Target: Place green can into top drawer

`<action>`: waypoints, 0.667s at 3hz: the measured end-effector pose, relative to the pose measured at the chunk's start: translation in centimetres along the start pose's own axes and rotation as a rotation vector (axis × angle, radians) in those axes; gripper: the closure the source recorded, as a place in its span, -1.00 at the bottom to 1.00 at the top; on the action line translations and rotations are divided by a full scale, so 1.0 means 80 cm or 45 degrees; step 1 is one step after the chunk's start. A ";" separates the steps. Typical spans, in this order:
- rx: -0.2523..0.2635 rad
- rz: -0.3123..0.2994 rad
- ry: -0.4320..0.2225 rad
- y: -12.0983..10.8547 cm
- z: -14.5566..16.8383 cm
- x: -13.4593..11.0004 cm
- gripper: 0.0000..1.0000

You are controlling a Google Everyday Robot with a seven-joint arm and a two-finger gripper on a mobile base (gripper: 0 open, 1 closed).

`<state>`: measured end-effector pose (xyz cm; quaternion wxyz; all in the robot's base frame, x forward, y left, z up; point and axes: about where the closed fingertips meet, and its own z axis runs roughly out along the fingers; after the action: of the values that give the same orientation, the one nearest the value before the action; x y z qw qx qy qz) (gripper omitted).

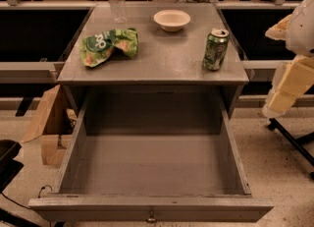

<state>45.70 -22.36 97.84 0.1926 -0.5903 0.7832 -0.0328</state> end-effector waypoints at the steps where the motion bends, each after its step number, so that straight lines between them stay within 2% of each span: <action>1: 0.082 0.091 -0.153 -0.049 0.013 0.012 -1.00; 2: 0.165 0.200 -0.357 -0.089 0.035 0.024 -1.00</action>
Offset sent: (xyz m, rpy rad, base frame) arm 0.1235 -0.0700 -0.0027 0.5318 -0.3896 -0.2070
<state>52.69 -25.78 96.77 0.3397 -0.5123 0.7886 0.0147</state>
